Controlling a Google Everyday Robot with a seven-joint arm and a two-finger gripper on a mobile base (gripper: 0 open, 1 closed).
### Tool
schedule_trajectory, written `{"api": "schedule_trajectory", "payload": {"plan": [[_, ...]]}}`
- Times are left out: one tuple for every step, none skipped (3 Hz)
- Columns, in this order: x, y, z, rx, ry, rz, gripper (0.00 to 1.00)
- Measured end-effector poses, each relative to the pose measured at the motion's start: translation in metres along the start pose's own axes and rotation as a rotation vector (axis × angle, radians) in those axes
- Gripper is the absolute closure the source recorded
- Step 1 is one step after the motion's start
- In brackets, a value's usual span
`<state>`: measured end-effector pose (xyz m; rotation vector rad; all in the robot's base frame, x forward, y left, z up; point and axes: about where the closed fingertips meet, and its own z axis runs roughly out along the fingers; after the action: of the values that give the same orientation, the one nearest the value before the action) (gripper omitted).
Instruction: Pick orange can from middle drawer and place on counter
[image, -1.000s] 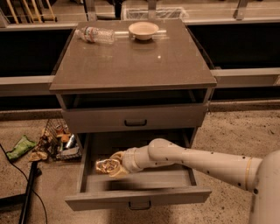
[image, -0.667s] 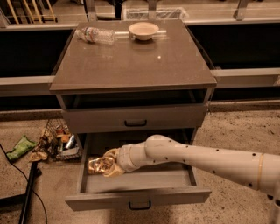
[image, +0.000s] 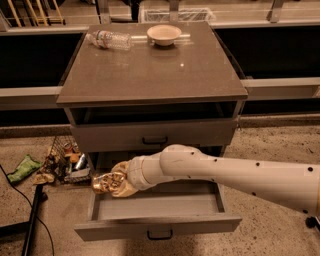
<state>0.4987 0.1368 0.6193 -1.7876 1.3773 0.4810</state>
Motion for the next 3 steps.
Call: {"api": "schedule_trajectory", "payload": {"plan": [[0.0, 0.0, 0.0, 0.0, 0.0, 0.0, 1.0], [-0.034, -0.027, -0.037, 0.044, -0.015, -0.079, 1.0], [-0.096, -0.068, -0.095, 0.086, -0.018, -0.178, 1.0]]}}
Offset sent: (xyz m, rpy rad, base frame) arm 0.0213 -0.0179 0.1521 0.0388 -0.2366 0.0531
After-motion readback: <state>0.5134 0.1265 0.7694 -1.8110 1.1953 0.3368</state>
